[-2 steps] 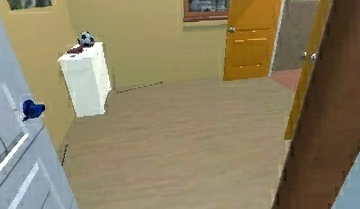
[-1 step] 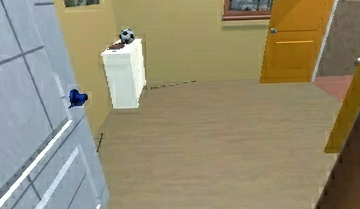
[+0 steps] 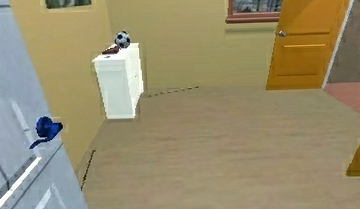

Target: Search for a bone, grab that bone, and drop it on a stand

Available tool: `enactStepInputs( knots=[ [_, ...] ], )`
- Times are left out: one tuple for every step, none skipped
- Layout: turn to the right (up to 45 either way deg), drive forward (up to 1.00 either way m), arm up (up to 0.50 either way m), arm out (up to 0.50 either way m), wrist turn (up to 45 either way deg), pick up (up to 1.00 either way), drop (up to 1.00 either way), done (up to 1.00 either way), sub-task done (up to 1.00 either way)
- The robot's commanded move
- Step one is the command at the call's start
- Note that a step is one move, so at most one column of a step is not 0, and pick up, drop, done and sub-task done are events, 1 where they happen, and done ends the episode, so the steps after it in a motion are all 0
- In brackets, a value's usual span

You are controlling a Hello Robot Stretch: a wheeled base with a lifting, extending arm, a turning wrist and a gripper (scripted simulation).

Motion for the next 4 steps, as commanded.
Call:
enactStepInputs(
  knots=[
    [0.0, 0.45, 0.0, 0.0, 0.0, 0.0, 0.0, 0.0, 0.0],
    [45.0, 0.0, 0.0, 0.0, 0.0, 0.0, 0.0, 0.0, 0.0],
    [36.0, 0.0, 0.0, 0.0, 0.0, 0.0, 0.0, 0.0, 0.0],
    [0.0, 0.1, 0.0, 0.0, 0.0, 0.0, 0.0, 0.0, 0.0]
  ],
)
